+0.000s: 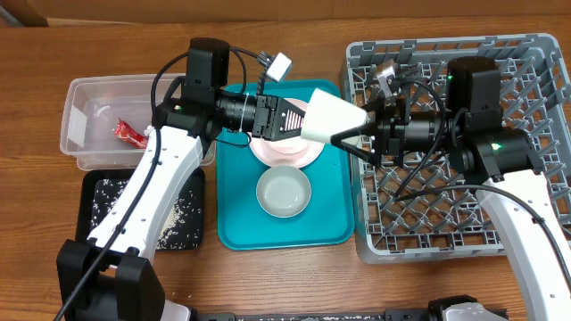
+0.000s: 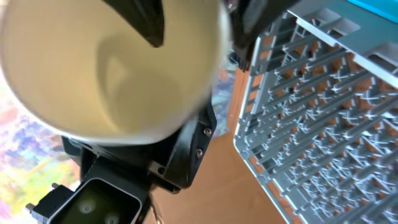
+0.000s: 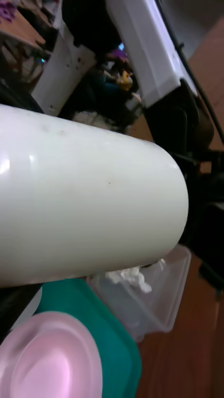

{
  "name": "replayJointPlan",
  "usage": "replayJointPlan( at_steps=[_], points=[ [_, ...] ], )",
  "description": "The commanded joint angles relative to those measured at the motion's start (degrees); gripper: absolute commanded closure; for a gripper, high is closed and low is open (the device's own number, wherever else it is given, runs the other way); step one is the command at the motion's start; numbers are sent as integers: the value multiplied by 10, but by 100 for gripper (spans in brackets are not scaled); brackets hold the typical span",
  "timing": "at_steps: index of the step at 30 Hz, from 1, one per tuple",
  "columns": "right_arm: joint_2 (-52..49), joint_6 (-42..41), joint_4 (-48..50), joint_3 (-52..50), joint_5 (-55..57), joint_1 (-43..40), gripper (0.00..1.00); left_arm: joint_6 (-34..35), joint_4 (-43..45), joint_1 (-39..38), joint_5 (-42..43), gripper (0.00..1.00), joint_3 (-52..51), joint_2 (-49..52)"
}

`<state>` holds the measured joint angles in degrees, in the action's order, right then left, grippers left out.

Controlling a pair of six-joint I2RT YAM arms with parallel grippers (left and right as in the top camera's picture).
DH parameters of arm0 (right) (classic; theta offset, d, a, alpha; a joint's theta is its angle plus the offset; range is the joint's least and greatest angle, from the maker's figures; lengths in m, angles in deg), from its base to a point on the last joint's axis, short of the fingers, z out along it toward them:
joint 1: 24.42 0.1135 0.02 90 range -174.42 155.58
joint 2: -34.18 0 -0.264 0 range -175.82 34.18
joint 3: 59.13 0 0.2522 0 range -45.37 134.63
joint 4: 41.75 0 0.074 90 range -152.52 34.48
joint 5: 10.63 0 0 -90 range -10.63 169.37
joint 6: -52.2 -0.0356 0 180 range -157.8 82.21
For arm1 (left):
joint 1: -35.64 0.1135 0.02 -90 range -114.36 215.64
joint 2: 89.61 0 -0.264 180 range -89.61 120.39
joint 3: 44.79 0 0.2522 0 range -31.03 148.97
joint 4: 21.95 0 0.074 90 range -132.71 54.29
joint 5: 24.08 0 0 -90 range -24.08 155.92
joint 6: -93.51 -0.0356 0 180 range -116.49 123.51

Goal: Sort waste into correct bins and load items into the dishwasher
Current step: 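Open the left gripper and pull the cup away with the right gripper, then carry the cup with the right gripper into the gray rack, set upright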

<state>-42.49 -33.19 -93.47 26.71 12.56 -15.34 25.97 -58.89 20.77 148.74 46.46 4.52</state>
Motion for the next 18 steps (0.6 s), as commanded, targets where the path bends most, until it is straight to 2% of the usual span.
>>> replayJointPlan(
  at_steps=[1,4,9,12,18],
  points=[
    [7,-19,-1,12,92,-2,51,-9,-1,10,-31,53,0,0],
    [7,-45,-7,12,170,-2,52,-8,-2,19,-54,51,0,0],
    [7,-110,-25,12,367,-2,53,-9,-24,27,-96,51,0,0],
    [7,-139,-42,12,480,-2,54,-33,-55,26,-124,51,0,0],
    [1,-152,-66,12,612,-2,55,-64,-149,21,-251,51,0,0]
  ],
)
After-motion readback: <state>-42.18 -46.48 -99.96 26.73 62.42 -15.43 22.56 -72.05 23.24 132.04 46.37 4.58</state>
